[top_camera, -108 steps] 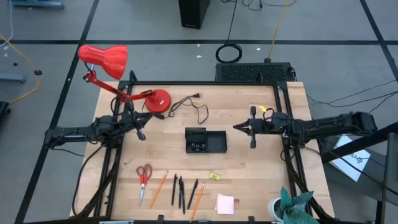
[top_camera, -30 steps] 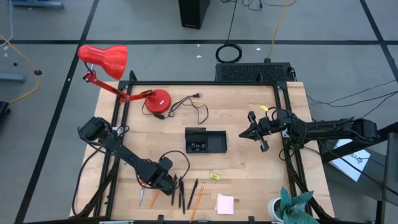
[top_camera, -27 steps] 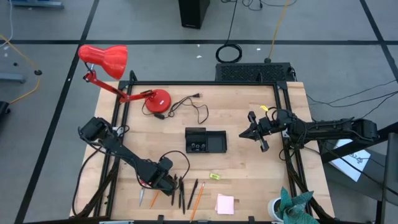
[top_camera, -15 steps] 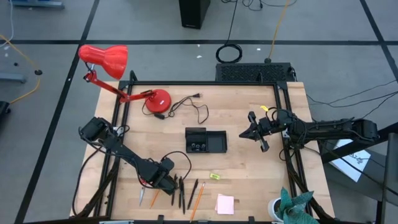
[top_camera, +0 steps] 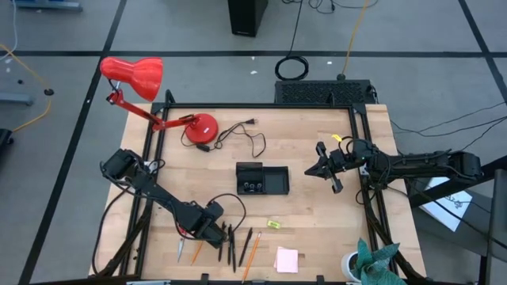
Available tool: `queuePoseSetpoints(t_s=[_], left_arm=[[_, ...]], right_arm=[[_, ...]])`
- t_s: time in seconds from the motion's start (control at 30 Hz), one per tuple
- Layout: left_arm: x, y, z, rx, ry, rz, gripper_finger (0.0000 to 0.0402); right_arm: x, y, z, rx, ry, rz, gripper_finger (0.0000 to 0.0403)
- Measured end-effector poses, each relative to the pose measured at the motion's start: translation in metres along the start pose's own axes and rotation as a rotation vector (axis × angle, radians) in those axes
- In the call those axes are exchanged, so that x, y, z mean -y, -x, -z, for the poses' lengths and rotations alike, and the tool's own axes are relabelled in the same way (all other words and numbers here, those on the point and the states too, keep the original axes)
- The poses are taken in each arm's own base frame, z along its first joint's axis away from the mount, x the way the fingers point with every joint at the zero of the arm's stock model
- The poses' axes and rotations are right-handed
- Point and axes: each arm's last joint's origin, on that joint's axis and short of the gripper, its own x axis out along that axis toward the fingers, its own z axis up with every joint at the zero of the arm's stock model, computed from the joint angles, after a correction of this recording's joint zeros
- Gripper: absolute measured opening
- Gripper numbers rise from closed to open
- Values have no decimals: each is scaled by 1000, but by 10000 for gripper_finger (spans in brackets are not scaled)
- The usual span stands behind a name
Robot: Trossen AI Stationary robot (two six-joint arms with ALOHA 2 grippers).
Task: Pick and place office supplies into organizer
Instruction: Put the orange pencil into the desk organizer
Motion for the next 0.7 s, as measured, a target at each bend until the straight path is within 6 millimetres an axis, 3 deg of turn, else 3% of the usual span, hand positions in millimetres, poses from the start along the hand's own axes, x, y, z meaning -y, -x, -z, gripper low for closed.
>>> queuePoseSetpoints(t_s=[0.23, 0.5, 0.7], left_arm=[[0, 0, -1, 47, -42, -5, 9], [4, 3, -2, 114, -122, -10, 20], [26, 20, -13, 271, -232, 23, 10]], right_arm=[[0, 0, 1, -10, -5, 1, 0], [0, 0, 2, -14, 0, 2, 0], [0, 0, 2, -14, 0, 1, 0]])
